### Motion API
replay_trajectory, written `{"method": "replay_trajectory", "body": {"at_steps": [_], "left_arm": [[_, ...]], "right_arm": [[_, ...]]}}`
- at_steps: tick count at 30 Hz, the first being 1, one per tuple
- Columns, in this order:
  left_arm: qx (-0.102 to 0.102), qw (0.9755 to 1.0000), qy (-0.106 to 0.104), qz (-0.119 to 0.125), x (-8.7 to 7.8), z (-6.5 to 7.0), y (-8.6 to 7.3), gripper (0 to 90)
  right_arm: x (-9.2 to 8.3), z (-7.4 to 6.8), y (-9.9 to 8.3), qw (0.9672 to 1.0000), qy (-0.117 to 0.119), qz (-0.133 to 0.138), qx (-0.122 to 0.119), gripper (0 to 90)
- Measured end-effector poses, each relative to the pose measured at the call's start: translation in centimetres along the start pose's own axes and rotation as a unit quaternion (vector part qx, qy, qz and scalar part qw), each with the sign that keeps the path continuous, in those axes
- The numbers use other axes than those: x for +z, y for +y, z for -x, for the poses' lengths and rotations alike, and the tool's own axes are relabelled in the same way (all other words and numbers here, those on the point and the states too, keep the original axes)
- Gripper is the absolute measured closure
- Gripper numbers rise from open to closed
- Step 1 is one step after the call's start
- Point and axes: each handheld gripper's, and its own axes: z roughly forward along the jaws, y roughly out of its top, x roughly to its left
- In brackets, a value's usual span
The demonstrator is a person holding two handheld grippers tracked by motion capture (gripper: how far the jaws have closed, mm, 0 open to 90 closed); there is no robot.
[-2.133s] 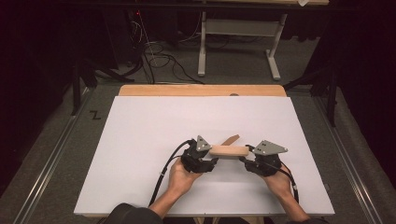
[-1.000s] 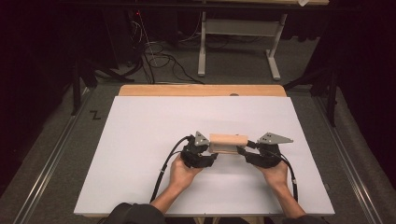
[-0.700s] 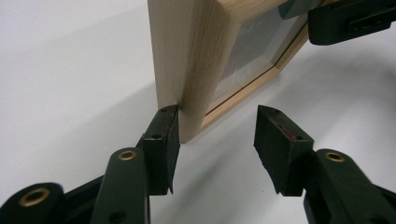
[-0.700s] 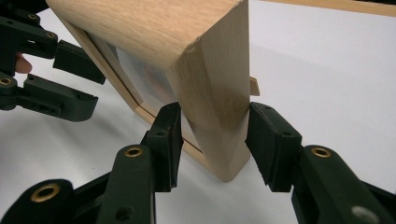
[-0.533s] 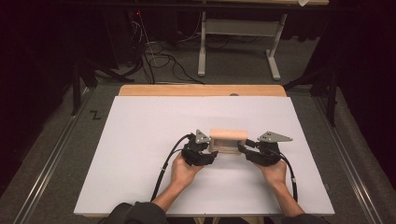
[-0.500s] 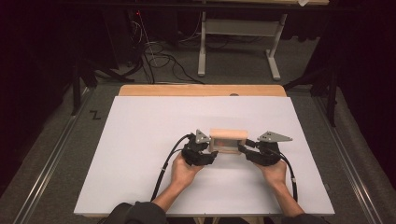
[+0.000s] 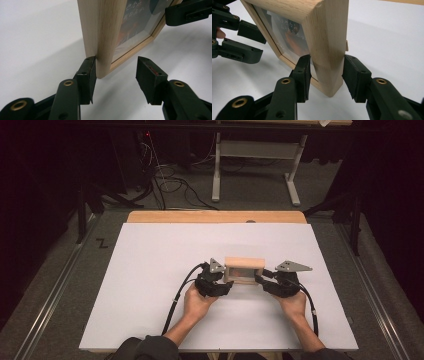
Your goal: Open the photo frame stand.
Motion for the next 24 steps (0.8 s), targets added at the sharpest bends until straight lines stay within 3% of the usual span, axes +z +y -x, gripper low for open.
{"method": "replay_trajectory", "body": {"at_steps": [9,24], "left_arm": [[-0.001,0.9999,0.006,0.011,-0.6,-0.2,0.3,50.7],[0.003,0.9997,0.009,0.022,-1.0,-0.5,1.1,50.7]], "right_arm": [[-0.4,-0.1,0.2,1.0000,-0.009,0.000,-0.003,55.3],[-1.0,0.2,0.5,0.9999,0.004,0.013,0.000,53.9]]}}
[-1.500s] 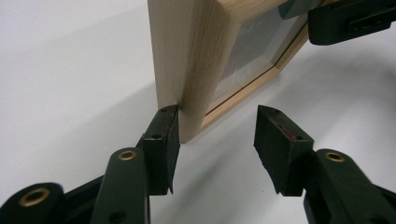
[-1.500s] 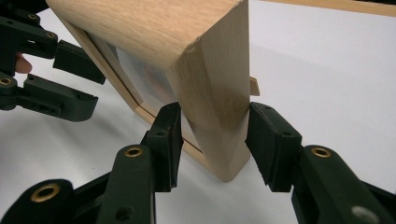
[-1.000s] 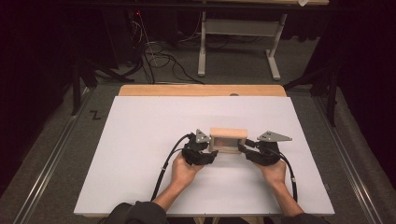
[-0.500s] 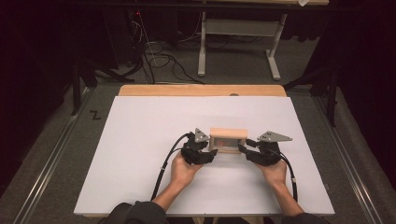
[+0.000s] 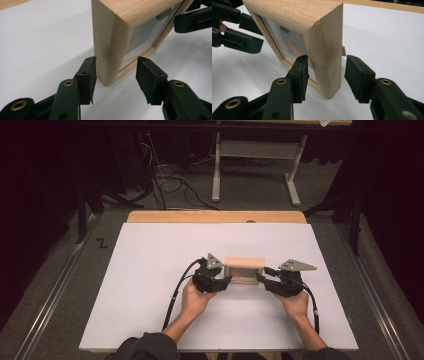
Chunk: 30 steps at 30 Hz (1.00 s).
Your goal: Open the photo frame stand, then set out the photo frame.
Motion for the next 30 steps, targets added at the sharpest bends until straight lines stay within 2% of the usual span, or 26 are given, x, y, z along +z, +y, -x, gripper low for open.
{"method": "replay_trajectory", "body": {"at_steps": [7,10,16,23,30], "left_arm": [[0.006,1.0000,-0.003,0.000,0.29,-0.02,0.39,51.9],[0.004,1.0000,-0.003,0.001,0.37,-0.12,0.47,53.1],[-0.005,1.0000,-0.008,0.001,0.42,-0.50,0.58,55.5],[0.004,1.0000,0.006,0.003,0.53,-0.39,0.58,58.3],[-0.003,0.9999,0.008,0.006,0.89,-0.69,0.60,60.0]], "right_arm": [[0.06,0.21,0.14,1.0000,0.006,0.003,0.003,55.8],[0.30,0.17,0.23,0.9999,0.010,-0.002,0.004,58.5],[0.45,0.11,0.31,1.0000,0.008,-0.002,0.004,58.4],[0.46,0.15,0.36,0.9999,0.010,-0.002,0.007,58.7],[0.68,0.55,0.41,0.9996,0.015,-0.001,0.024,61.2]]}}
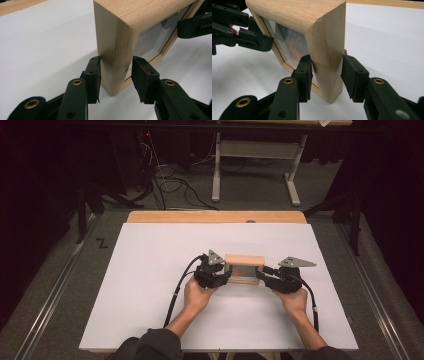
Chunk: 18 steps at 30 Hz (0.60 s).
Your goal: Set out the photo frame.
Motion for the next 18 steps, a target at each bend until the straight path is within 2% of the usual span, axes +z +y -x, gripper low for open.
{"method": "replay_trajectory", "body": {"at_steps": [12,18], "left_arm": [[-0.017,0.9998,-0.007,-0.004,-0.02,-0.28,0.18,62.1],[-0.033,0.9993,-0.017,-0.004,-0.06,-0.65,0.21,63.4]], "right_arm": [[0.16,0.26,0.05,0.9999,0.004,0.002,0.009,62.1],[0.23,0.46,0.11,0.9995,0.011,-0.001,0.031,62.5]]}}
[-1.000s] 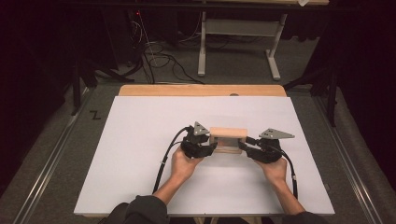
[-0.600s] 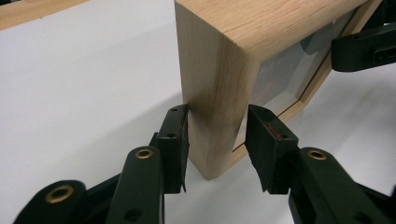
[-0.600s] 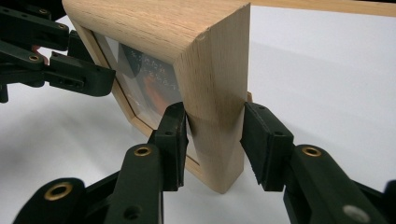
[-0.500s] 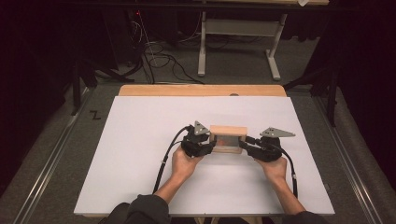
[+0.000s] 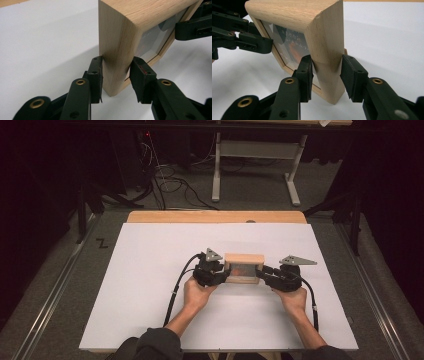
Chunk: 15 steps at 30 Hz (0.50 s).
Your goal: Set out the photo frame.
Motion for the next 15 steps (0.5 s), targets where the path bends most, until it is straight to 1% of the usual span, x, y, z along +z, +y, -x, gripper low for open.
{"method": "replay_trajectory", "body": {"at_steps": [7,11,13,14,15], "left_arm": [[0.002,1.0000,0.006,-0.005,-0.24,0.01,-0.03,64.0],[0.006,0.9999,0.008,-0.010,-0.45,0.05,-0.07,64.1],[0.007,0.9998,0.010,-0.013,-0.59,0.16,-0.11,64.1],[0.008,0.9998,0.012,-0.016,-0.70,0.34,-0.14,64.1],[0.012,0.9996,0.016,-0.018,-0.79,0.54,-0.19,64.1]], "right_arm": [[0.12,-0.19,-0.02,1.0000,-0.001,0.000,0.007,62.8],[0.17,-0.37,-0.02,1.0000,0.002,-0.001,0.006,63.1],[0.15,-0.38,-0.03,1.0000,0.003,-0.002,0.004,63.2],[0.11,-0.47,-0.05,1.0000,0.003,-0.004,0.009,63.3],[0.09,-0.55,-0.07,0.9999,0.002,-0.004,0.009,63.4]]}}
